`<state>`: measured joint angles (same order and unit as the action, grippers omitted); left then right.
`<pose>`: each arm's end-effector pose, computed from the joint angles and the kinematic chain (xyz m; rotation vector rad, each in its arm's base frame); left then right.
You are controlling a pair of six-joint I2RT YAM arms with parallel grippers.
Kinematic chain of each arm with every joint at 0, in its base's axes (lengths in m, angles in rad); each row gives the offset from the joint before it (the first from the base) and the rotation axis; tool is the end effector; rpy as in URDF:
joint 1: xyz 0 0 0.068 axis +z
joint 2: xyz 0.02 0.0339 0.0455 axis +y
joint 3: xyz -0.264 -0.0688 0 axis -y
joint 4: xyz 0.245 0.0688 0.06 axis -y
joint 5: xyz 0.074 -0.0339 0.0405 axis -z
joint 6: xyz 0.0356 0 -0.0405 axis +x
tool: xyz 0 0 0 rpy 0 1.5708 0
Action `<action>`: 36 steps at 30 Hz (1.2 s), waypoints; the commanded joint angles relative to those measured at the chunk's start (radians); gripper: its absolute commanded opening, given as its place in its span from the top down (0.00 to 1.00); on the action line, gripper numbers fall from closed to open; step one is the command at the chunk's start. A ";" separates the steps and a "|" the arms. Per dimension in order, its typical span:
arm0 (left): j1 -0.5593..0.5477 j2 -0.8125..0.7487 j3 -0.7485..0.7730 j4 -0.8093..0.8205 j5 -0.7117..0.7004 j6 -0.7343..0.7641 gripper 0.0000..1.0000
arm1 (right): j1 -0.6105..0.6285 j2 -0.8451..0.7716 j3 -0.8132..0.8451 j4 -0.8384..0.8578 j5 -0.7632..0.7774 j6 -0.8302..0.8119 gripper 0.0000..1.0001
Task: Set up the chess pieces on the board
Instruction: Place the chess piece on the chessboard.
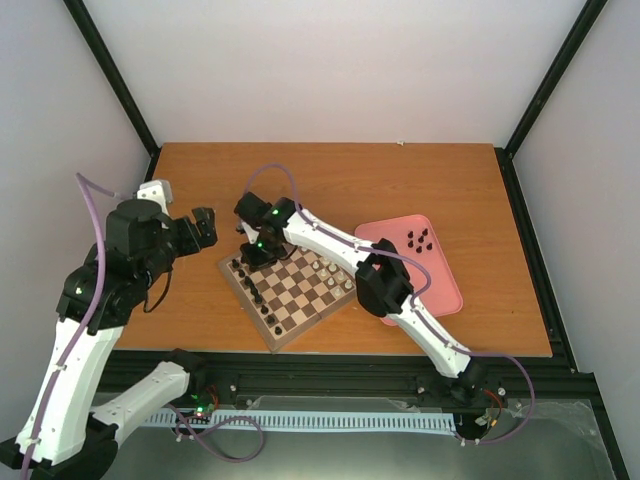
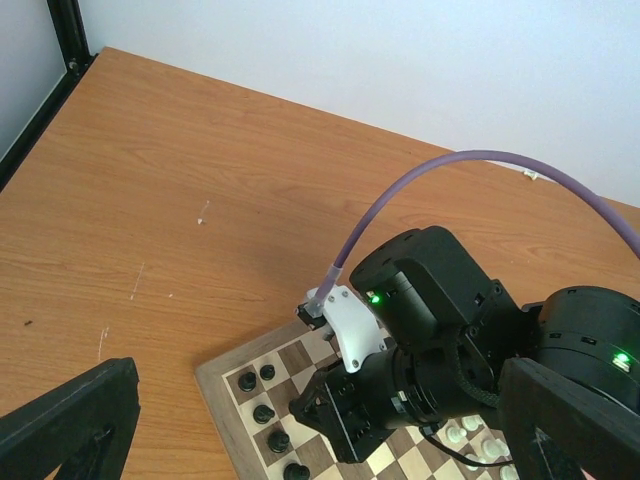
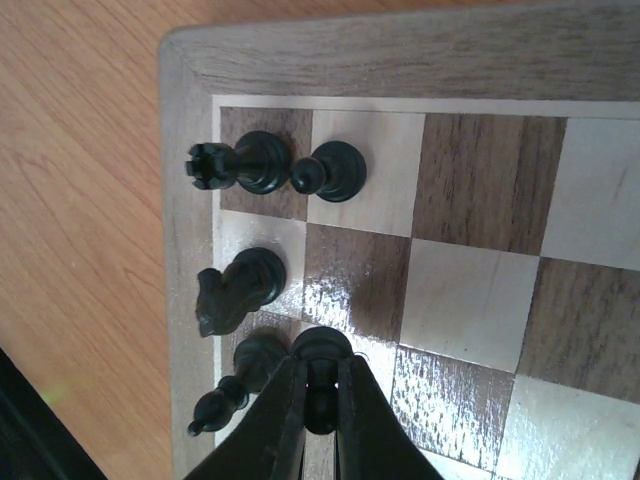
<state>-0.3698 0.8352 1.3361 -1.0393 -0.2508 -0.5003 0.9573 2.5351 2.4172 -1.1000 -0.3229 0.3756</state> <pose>0.1170 -0.0359 0.4239 -0.2863 2.0817 -0.2617 0.2927 0.4354 0.1936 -0.9375 2.8303 0.7100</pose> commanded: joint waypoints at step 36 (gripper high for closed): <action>0.004 -0.015 0.002 -0.013 -0.014 0.034 0.00 | 0.011 0.063 0.060 0.030 0.019 0.029 0.83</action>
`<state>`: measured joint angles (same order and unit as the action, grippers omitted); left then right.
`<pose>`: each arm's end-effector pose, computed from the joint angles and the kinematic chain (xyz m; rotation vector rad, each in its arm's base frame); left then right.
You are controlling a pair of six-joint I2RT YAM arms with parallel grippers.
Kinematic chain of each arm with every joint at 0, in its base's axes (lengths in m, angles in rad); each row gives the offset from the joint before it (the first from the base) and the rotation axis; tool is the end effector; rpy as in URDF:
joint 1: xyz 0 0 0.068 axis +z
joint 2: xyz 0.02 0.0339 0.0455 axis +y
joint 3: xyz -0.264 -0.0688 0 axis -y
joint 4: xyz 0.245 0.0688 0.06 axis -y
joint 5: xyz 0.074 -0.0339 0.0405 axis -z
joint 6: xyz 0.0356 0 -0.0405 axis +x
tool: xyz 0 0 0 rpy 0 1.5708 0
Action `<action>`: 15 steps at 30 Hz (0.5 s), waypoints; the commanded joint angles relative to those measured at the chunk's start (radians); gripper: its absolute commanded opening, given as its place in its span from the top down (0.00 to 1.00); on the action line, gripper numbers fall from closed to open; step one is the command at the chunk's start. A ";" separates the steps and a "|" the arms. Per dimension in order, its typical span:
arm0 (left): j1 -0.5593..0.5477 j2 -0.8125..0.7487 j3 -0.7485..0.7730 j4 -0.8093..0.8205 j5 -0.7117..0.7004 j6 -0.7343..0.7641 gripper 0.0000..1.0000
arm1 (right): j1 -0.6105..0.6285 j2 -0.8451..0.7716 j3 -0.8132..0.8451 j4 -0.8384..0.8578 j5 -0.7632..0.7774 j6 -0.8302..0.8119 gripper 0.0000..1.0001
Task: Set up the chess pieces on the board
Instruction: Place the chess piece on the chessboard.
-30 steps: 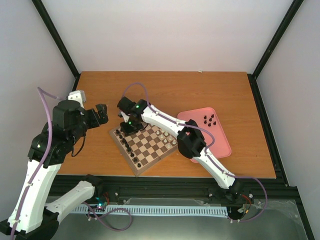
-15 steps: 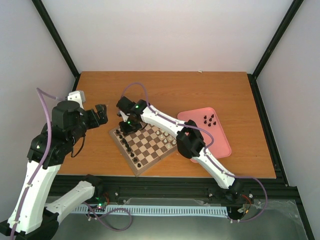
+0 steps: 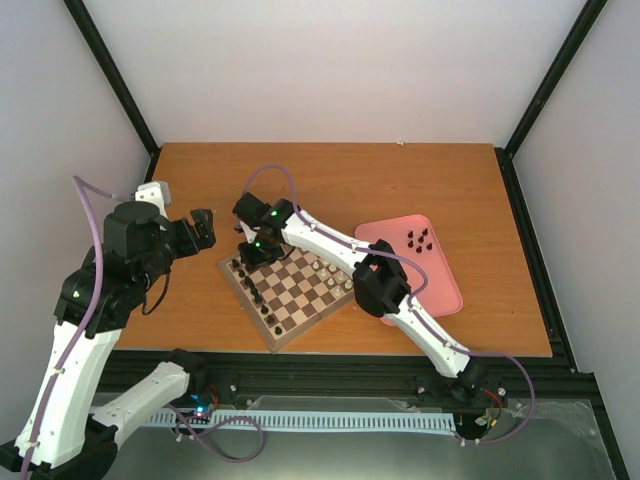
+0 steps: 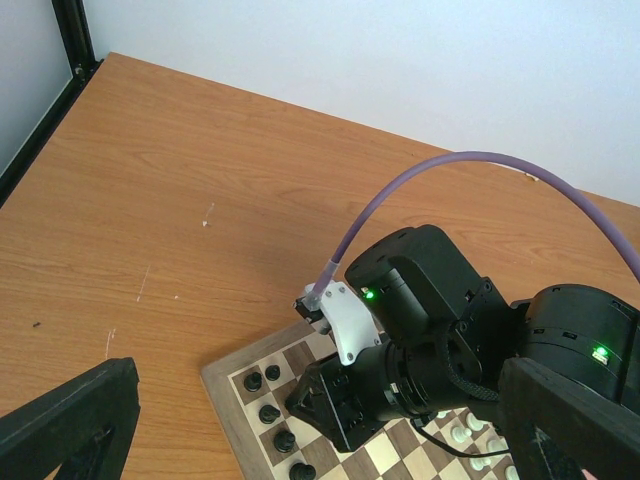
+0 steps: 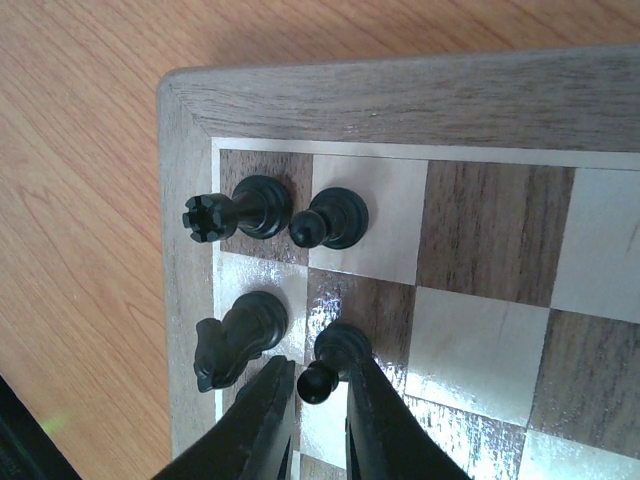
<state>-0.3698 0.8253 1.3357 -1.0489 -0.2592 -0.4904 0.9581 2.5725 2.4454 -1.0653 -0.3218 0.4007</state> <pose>0.1137 -0.0343 0.4239 -0.2807 2.0802 -0.2473 0.2972 0.4424 0.1841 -0.9029 2.8209 0.7300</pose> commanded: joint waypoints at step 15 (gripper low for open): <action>0.004 0.007 0.001 0.002 -0.005 0.020 0.00 | -0.004 0.012 0.033 0.000 0.055 -0.006 0.82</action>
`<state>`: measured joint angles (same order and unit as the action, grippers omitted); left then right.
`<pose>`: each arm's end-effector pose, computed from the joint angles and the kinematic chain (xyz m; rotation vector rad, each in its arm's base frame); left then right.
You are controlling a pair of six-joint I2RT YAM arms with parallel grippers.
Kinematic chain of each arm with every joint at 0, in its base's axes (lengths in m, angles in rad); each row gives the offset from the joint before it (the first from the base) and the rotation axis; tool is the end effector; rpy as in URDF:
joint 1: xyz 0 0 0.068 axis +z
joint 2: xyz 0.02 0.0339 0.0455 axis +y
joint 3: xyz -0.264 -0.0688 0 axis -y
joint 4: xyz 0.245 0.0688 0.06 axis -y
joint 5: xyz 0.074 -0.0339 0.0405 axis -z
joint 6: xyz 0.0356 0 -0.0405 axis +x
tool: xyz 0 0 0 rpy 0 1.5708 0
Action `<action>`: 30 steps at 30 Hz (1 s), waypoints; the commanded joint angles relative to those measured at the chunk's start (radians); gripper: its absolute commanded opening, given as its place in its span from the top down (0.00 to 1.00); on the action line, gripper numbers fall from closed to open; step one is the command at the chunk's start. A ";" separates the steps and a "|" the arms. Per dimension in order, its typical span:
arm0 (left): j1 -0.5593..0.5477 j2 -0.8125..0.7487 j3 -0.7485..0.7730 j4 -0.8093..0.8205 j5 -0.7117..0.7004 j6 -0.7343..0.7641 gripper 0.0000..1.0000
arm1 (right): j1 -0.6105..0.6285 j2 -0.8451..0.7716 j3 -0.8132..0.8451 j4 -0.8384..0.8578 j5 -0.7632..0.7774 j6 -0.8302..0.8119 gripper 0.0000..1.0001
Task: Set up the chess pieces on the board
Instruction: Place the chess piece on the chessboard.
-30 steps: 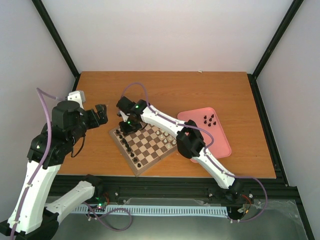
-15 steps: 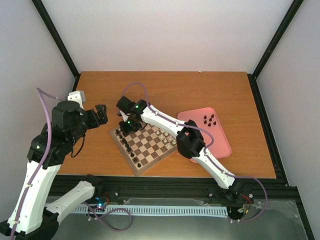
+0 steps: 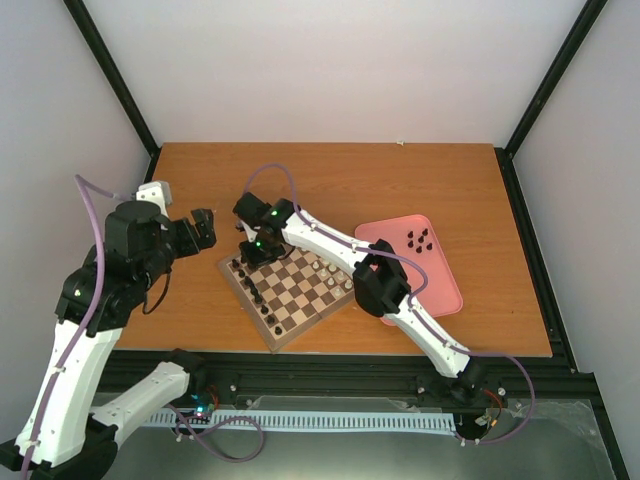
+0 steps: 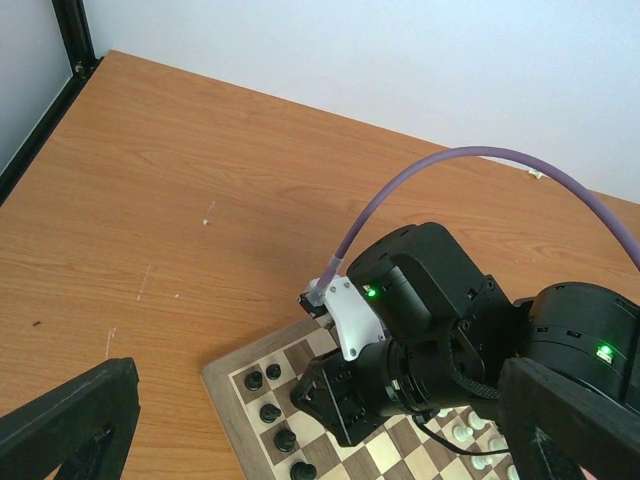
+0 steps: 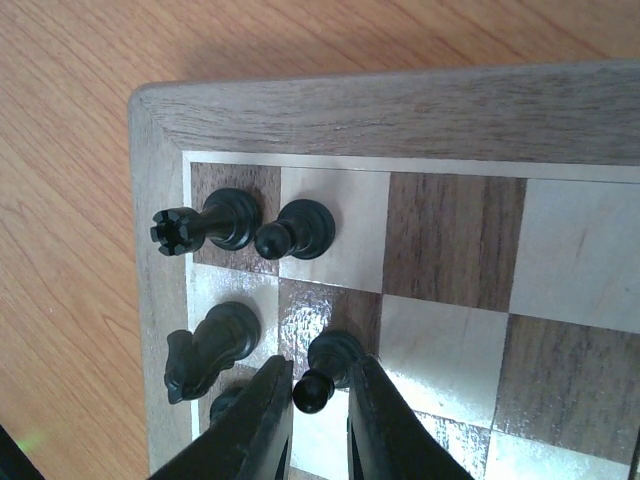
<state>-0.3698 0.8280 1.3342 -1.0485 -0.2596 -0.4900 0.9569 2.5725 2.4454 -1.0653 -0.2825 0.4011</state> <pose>0.1147 -0.0347 0.4233 -0.2803 2.0837 -0.2449 0.2989 0.4414 0.1837 -0.8856 2.8117 0.6805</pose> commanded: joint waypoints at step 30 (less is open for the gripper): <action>0.004 0.020 0.003 0.006 0.005 0.011 0.00 | -0.003 0.007 0.030 0.033 -0.010 -0.033 0.80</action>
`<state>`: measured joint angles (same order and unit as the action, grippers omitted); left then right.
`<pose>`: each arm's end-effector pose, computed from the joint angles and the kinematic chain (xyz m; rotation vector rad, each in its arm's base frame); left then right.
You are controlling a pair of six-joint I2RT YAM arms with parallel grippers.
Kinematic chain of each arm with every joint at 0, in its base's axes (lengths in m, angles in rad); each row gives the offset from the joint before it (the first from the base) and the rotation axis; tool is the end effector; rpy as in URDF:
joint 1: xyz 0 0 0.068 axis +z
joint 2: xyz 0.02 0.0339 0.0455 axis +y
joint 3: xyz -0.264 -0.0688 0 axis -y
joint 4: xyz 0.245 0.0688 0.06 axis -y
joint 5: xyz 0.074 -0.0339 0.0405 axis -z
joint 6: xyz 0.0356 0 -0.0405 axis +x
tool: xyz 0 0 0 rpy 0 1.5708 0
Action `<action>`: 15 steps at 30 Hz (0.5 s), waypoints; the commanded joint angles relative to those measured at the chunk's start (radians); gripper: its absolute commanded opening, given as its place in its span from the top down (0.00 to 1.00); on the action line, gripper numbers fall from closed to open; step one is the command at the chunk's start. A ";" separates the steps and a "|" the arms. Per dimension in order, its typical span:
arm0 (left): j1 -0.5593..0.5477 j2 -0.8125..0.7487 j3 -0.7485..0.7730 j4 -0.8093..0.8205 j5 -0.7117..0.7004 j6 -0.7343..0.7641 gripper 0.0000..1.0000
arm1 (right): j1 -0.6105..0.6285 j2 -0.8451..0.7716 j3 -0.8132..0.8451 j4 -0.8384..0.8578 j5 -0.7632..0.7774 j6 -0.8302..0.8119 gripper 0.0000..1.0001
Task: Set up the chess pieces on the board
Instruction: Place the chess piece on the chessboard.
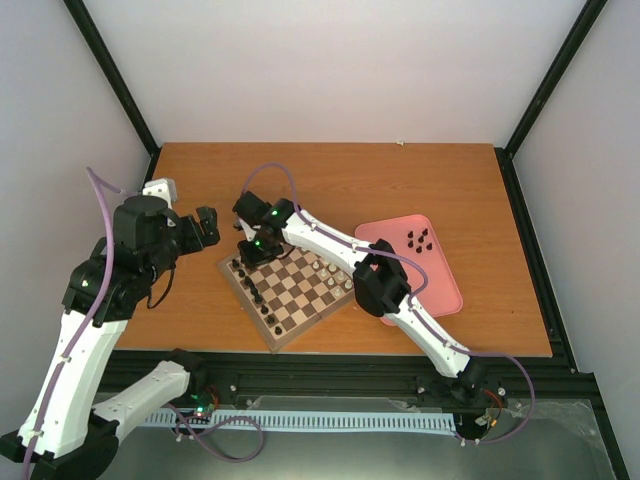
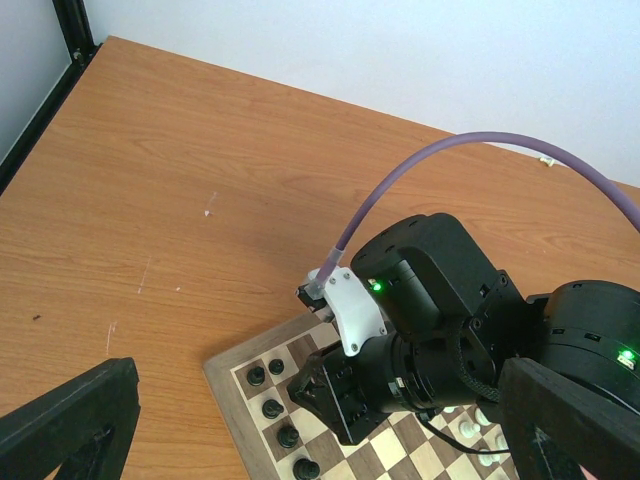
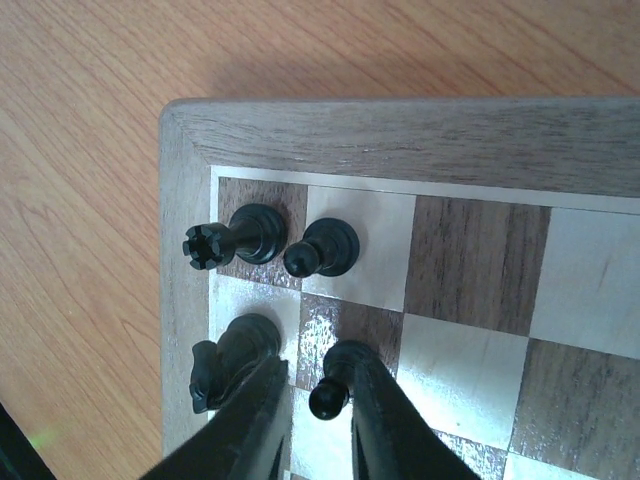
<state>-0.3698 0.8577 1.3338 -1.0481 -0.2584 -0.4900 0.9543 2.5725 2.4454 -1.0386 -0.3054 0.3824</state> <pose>0.1233 -0.0380 0.4201 -0.2780 2.1121 -0.2322 0.3009 0.4432 0.1850 -0.9134 2.7792 0.7253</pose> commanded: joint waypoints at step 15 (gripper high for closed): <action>0.004 -0.012 0.007 0.009 0.008 0.024 0.00 | -0.012 -0.119 0.023 -0.017 0.104 -0.005 0.70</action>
<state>-0.3698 0.8528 1.3338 -1.0481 -0.2581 -0.4896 0.9512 2.5626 2.4454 -1.0462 -0.2573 0.3706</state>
